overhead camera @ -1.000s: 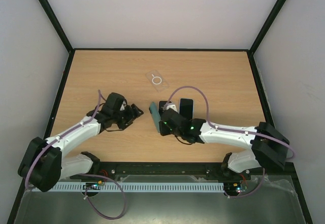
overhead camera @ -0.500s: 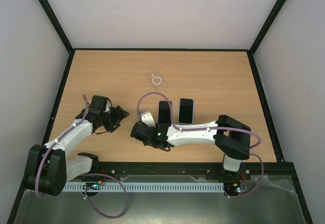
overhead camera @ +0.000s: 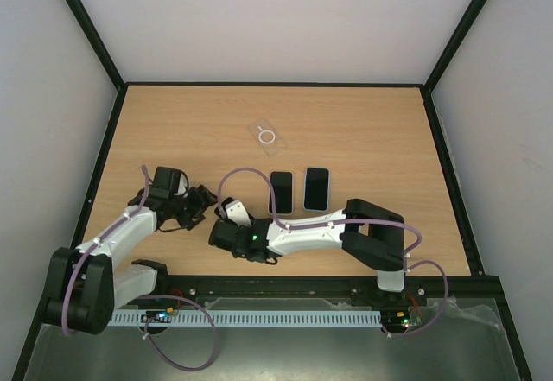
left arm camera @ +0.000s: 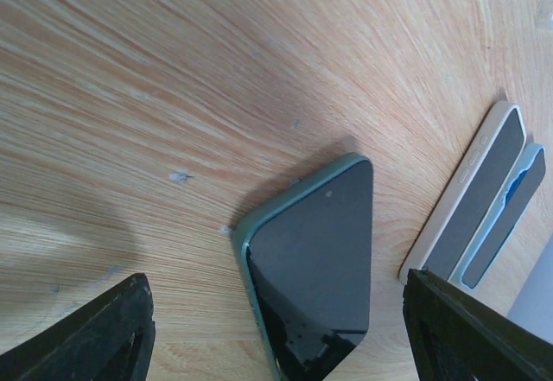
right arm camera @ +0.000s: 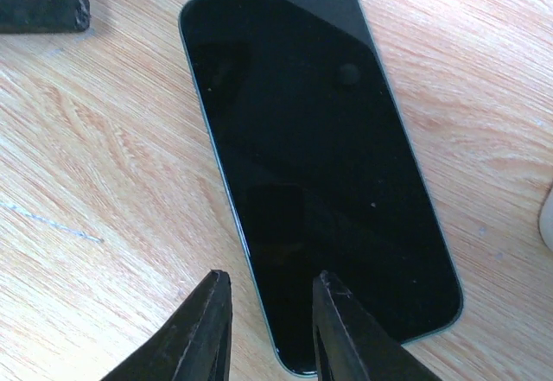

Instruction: Put the phone into the phone case

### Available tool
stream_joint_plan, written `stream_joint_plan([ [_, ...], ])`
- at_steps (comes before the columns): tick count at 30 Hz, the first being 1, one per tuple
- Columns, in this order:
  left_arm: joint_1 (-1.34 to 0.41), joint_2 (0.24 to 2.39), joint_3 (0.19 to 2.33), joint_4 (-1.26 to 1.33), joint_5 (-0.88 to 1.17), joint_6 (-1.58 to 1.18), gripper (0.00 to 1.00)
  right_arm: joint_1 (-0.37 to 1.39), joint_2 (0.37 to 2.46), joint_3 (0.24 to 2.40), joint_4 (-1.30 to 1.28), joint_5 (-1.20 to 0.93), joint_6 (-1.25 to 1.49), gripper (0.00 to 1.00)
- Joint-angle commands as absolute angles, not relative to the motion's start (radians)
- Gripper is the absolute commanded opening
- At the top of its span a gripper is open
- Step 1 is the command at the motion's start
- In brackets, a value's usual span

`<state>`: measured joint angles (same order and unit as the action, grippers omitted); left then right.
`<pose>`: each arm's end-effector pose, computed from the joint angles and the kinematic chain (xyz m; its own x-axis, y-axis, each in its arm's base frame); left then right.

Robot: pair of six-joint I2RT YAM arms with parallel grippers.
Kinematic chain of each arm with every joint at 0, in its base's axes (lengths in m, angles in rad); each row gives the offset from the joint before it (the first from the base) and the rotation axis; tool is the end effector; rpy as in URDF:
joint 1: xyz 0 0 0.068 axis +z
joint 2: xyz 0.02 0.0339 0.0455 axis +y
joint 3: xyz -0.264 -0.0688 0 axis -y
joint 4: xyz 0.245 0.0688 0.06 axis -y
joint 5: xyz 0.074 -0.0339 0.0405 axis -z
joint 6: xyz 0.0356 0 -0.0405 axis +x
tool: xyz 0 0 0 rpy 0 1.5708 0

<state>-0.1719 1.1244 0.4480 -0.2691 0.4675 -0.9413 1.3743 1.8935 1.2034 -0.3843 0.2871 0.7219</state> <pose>0.1909 -0.0494 0.1593 -0.8038 -0.5928 -0.0493 -0.4028 0.6034 -0.6883 0.0845 0.3730 0.1591 -0.7330 -0.4361 -0.5220 -0.5728 0.8097 0.1278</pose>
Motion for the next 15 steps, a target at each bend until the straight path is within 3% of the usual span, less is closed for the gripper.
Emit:
stream_joint_plan([
  [1,-0.151,1.13,0.42,-0.255,0.493,-0.918,0.78,1.373,1.886,1.196,-0.327,0.32,0.714,0.27],
  [8,-0.15,1.123,0.438,-0.239,0.475,-0.836,0.8,1.212,1.731,1.094,-0.179,0.226,0.643,0.39],
  [15,-0.15,1.112,0.473,-0.243,0.467,-0.779,0.82,0.98,1.794,1.182,-0.13,0.185,0.478,0.59],
])
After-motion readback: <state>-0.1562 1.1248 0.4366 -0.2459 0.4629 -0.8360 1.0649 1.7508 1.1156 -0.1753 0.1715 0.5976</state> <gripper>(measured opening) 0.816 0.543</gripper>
